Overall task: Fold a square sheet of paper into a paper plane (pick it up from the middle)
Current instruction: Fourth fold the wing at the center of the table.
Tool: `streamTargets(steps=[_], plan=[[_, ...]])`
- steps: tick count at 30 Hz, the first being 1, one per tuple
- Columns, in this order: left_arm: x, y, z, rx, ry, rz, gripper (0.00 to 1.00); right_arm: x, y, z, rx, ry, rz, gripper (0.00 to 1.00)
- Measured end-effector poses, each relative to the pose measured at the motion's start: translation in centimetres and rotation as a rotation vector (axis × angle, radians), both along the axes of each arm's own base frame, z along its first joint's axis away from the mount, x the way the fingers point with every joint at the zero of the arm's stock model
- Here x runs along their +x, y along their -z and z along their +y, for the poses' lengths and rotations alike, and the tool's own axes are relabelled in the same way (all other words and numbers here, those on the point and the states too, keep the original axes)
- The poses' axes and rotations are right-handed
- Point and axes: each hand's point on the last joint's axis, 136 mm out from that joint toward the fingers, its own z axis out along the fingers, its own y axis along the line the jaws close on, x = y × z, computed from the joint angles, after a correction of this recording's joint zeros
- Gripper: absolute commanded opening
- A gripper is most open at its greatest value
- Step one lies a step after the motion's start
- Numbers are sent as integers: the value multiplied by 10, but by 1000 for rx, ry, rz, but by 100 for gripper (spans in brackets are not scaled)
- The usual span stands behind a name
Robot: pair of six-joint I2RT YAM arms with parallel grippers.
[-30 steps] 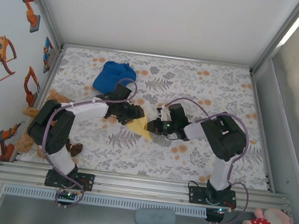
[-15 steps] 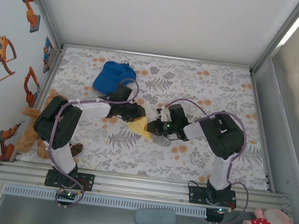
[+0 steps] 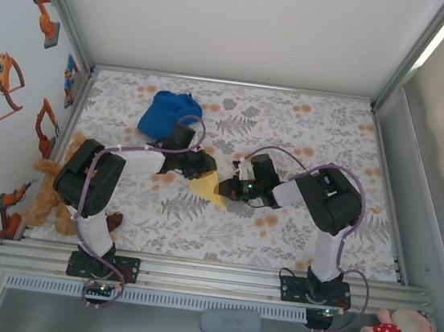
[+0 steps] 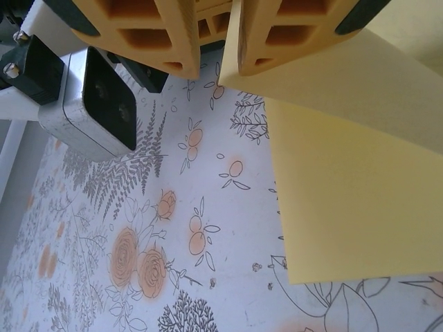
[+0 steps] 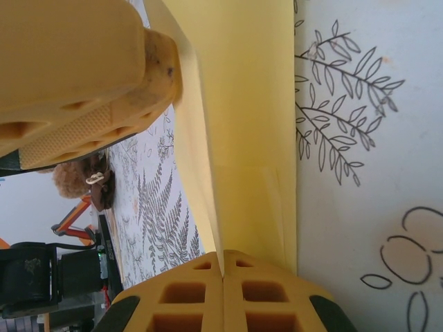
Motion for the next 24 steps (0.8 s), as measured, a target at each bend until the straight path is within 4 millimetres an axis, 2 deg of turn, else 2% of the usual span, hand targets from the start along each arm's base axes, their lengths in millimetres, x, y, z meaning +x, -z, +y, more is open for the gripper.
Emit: streamTargets(steps=[12, 16, 24], plan=[[-3, 21, 6, 40, -9, 55, 18, -1, -4, -2, -25, 0, 16, 18], [-3, 22, 8, 43, -12, 60, 18, -4, -10, -7, -57, -3, 7, 28], [-2, 22, 8, 43, -15, 61, 18, -6, -22, -26, -177, 10, -84, 43]])
